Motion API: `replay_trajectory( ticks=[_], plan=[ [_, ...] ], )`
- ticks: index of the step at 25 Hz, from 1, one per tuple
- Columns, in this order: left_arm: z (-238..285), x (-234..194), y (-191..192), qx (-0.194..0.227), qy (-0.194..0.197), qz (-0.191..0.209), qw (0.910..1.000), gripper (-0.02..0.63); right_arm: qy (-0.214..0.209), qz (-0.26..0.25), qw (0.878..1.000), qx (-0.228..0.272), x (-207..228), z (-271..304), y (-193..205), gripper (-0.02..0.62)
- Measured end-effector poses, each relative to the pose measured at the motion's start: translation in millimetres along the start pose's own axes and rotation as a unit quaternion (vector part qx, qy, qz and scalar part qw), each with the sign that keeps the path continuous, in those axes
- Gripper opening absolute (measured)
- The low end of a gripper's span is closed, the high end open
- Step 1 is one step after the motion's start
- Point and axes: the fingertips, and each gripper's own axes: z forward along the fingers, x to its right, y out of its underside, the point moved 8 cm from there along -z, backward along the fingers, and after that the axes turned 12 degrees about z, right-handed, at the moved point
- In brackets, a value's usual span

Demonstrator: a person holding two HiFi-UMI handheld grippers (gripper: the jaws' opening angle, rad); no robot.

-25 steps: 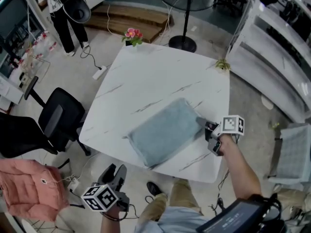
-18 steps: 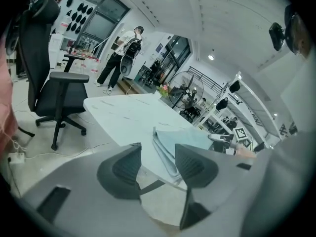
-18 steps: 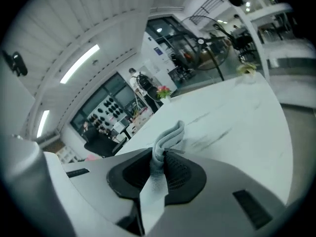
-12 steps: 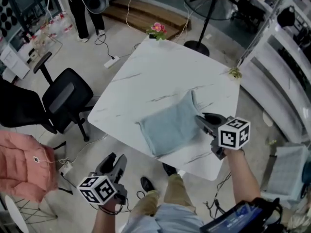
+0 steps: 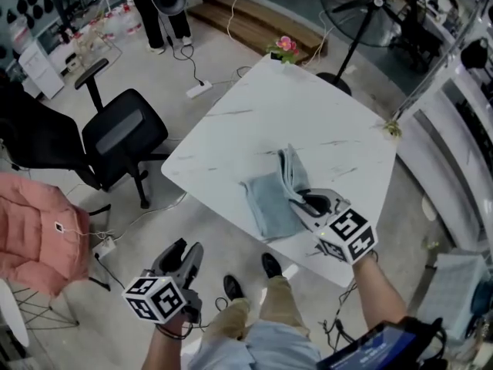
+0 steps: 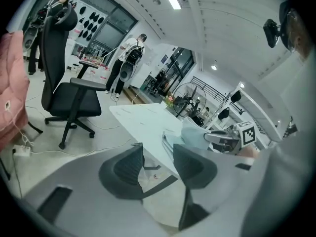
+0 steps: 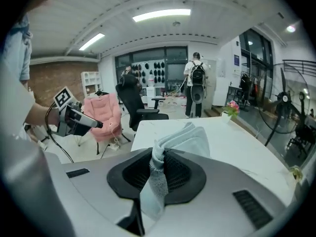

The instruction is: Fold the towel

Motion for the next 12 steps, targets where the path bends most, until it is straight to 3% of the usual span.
replay_trajectory(
  ticks=[7, 12],
  plan=[
    [-8.5, -8.9, 7.5, -0.002, -0.006, -0.007, 1.0, 0.193, -0.019, -0.084, 0.996, -0.029, -33.2, 25.6, 12.0, 0.071],
    [-8.8, -12.3, 11.4, -0.006, -0.005, -0.011, 0.9999, 0.193, -0.029, -0.156, 0.985, -0.067, -54.8, 44.7, 24.5, 0.072]
  ],
)
